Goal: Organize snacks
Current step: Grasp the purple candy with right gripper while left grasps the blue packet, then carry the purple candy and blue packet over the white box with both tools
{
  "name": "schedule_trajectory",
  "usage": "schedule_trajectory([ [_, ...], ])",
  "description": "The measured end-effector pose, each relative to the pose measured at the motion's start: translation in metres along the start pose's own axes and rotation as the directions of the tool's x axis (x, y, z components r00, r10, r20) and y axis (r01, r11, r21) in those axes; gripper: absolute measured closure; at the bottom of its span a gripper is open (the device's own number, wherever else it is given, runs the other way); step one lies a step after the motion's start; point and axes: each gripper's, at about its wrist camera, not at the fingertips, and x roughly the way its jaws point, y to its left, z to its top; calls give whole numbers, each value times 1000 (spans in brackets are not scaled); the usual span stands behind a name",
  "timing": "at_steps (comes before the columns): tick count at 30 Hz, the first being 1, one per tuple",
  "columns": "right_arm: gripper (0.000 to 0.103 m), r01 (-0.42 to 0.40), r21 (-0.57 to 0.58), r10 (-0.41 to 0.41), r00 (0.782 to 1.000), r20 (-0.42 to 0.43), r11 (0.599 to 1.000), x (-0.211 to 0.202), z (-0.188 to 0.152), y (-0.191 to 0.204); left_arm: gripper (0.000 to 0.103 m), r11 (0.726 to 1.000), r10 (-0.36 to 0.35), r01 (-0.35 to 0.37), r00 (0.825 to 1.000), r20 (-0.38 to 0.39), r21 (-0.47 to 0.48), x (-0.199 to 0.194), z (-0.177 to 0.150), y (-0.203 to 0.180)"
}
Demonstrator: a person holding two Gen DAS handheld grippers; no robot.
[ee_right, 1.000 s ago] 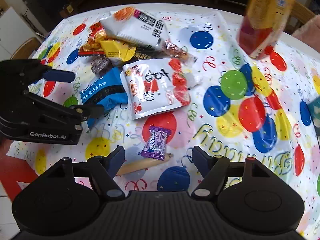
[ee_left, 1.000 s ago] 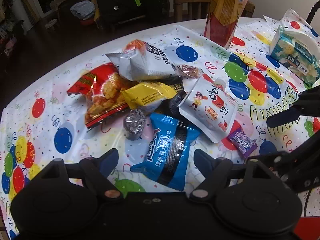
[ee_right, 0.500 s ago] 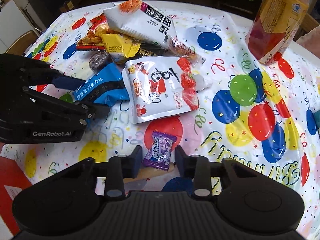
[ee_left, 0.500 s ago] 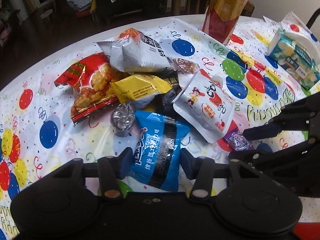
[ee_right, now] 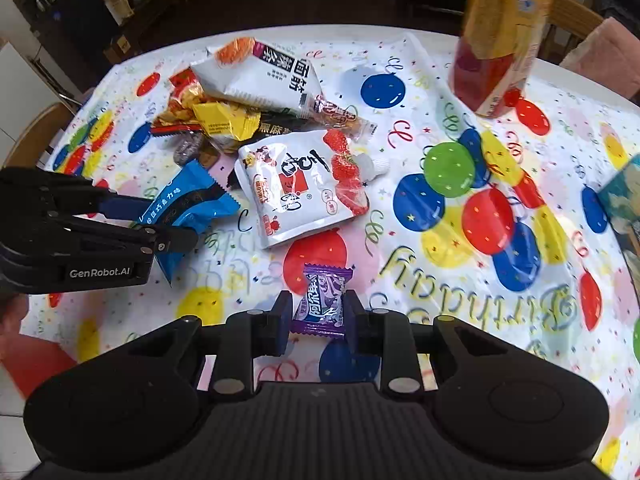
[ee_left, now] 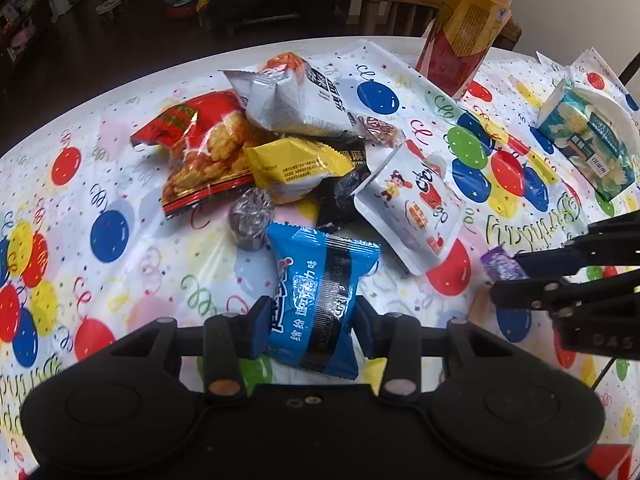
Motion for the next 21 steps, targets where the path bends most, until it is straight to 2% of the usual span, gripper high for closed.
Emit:
schedule_trajectory([
  [11,77,-24,43,22,999,44,999,-63,-24,6,63,999,-8,9,999,37,-37,-51,-14,1],
  [21,77,-44,34,41,996,83,998,-113,-56,35,63,998,-39,42,997,74,-44,-108,-42,-2],
])
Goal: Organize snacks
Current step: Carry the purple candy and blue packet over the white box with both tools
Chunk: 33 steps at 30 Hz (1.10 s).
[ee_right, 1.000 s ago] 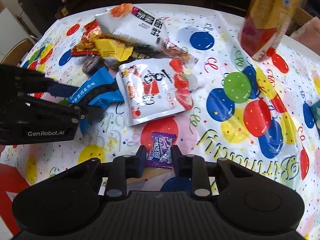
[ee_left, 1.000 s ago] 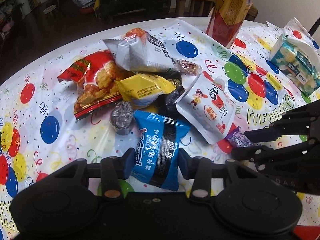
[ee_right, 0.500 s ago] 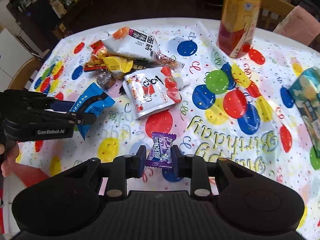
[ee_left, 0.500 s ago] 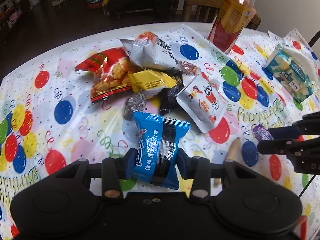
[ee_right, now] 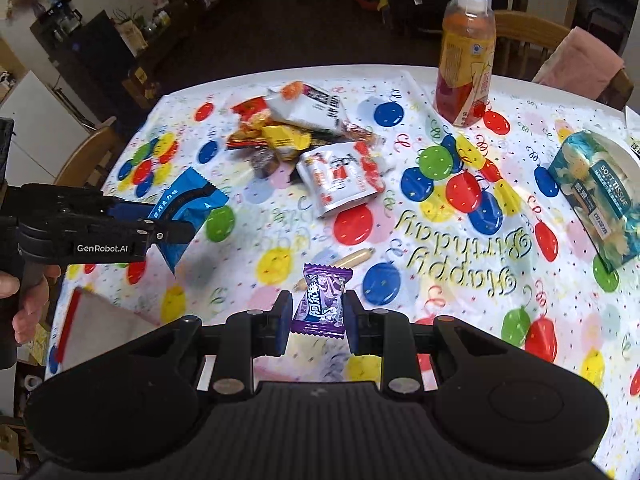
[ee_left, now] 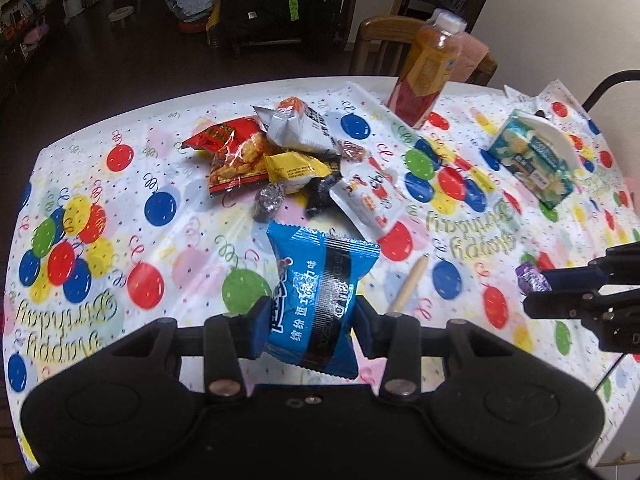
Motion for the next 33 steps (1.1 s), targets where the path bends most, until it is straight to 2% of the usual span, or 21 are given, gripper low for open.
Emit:
schedule_trajectory([
  [17,77,-25,-28,25,1000,-2,999,-48,-57,55,63,996,-76,75,997,34,38,-84,-62,-13],
  [25,77,-37,-39,36,998,-43,999,-41,-84,73,63,993,-103,102,995,-2,63,-91,-99,-19],
  [33,77,-25,-29,22,996,-92,999,-10,-102,81,63,992,-100,105,992,-73,64,-68,-129,-22],
])
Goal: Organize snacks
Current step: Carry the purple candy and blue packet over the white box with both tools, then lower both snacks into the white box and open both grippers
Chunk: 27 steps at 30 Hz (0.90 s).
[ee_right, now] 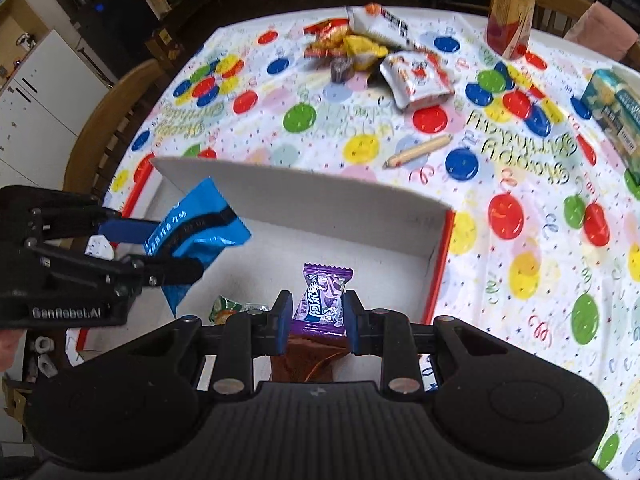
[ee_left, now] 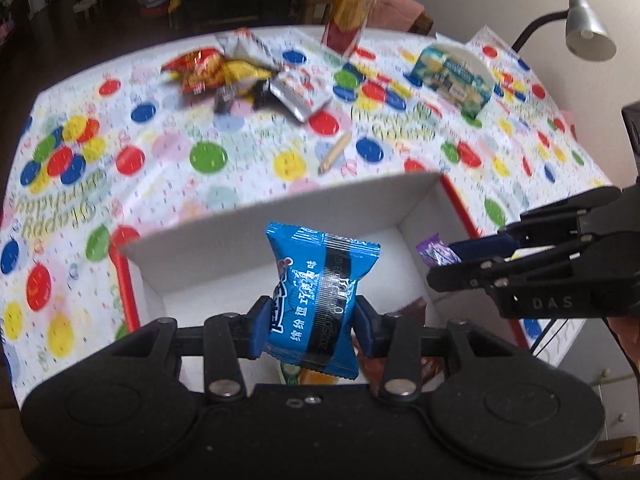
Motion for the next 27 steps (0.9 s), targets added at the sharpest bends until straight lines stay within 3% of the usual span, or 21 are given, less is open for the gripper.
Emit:
schedule_trajectory([
  [17,77,79,12,-78,994,-78,997,77,-3,8,63,992,122,-124,986,-111,-13,68,-3,16],
  [27,77,85,31,-81,990,-114,996,97,-9,10,62,991,125,-131,982,-140,-34,80,-1,23],
])
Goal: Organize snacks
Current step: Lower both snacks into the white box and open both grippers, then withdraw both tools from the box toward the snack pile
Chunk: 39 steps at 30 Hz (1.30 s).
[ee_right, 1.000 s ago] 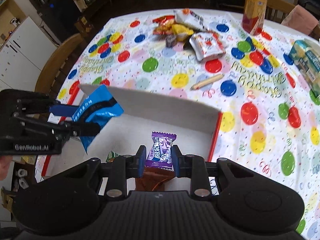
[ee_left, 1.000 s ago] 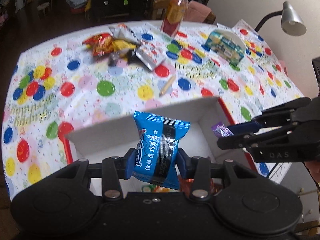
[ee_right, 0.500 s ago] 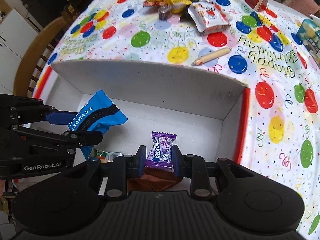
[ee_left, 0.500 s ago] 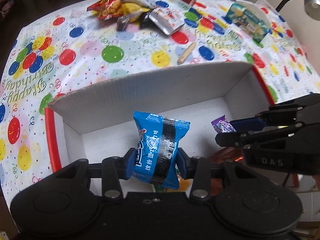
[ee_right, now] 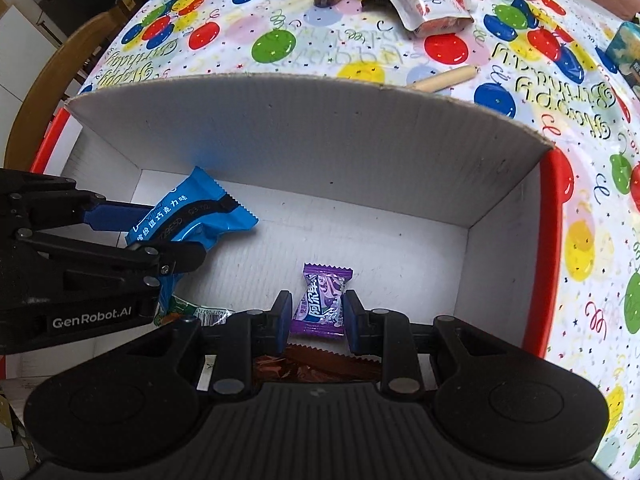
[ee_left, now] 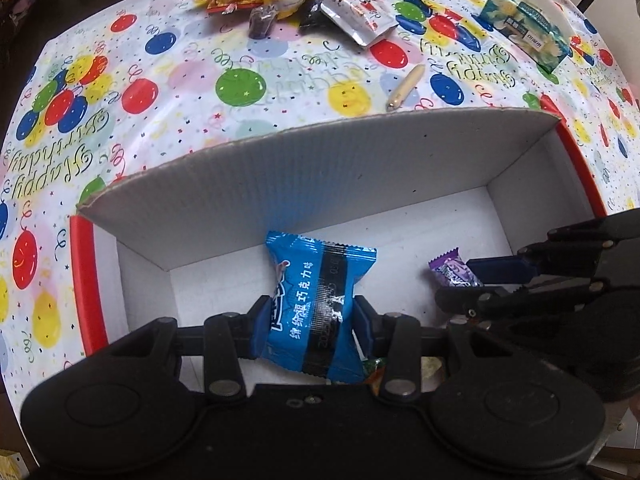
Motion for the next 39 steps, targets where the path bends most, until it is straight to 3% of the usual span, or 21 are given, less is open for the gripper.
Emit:
schedule_trajectory([
  [6,75,-21,18,21,1000,-18,1000,2,-2,-1,62,1000,-14,14,1000,-11,-20,4,1,5],
  [10,50,-46,37,46,999,-14,998,-2,-4,-1,62,1000,-11,11,1000,-10,-22,3,1,5],
  [14,37,-45,26,45,999,0,999,-10,-5,4,59,999,-22,21,1000,-3,-35,-2,0,8],
  [21,36,-68,19,67,997,37,998,-35,-8,5,45,999,-40,41,998,45,-25,-22,-3,5],
  [30,35,-73,44,70,994,85,996,-84,-14,2,42,997,-75,75,989,126,5,-61,-12,2],
  [39,35,-73,63,58,976,211,995,-149,-6,-9,38,995,-96,91,969,227,33,-104,-12,-4],
])
